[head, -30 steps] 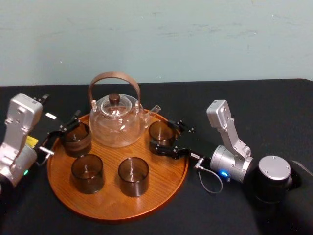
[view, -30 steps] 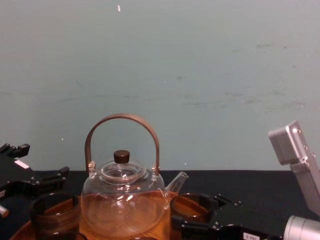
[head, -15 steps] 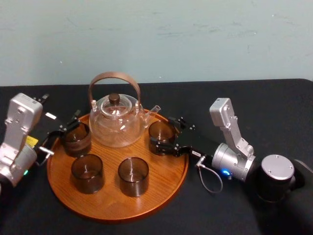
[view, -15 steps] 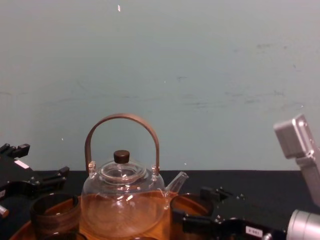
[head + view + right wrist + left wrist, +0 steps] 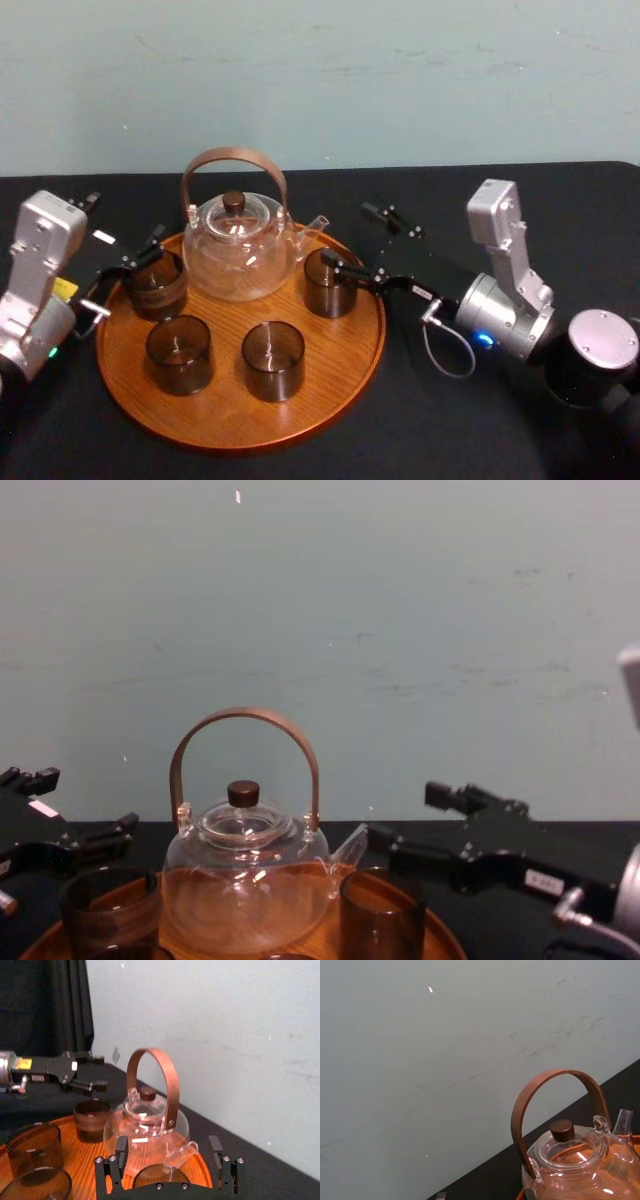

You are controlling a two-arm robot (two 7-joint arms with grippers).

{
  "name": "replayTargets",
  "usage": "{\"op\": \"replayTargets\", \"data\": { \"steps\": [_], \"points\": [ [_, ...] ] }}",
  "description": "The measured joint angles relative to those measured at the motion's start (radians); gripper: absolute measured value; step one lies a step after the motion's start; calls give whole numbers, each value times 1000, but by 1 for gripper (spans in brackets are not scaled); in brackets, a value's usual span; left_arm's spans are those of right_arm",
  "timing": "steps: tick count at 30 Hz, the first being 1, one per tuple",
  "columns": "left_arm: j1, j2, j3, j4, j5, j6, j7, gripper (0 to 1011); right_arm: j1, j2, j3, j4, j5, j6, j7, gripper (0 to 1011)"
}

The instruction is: Pick up the glass from the table and place it on the tray.

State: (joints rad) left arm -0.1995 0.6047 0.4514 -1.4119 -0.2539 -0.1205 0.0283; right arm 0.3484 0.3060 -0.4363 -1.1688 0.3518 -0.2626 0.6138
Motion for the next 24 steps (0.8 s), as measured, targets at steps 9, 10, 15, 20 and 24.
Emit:
{"op": "replayTargets", "data": {
  "steps": [9, 10, 15, 20, 24],
  "points": [
    [0, 0, 0, 0, 0, 0, 0, 1001, -61, 40, 42, -98, 18, -13, -41, 1002],
    [0, 0, 0, 0, 0, 0, 0, 1001, -66, 43, 47, -101, 19, -13, -46, 1002],
    [0, 0, 0, 0, 0, 0, 0, 1001, -100, 62, 82, -120, 25, -14, -75, 1002],
    [0, 0, 0, 0, 0, 0, 0, 1001, -141, 81, 123, -137, 36, -12, -102, 1002],
    [0, 0, 0, 0, 0, 0, 0, 1001, -171, 93, 155, -147, 35, -12, -127, 1002]
  ]
}}
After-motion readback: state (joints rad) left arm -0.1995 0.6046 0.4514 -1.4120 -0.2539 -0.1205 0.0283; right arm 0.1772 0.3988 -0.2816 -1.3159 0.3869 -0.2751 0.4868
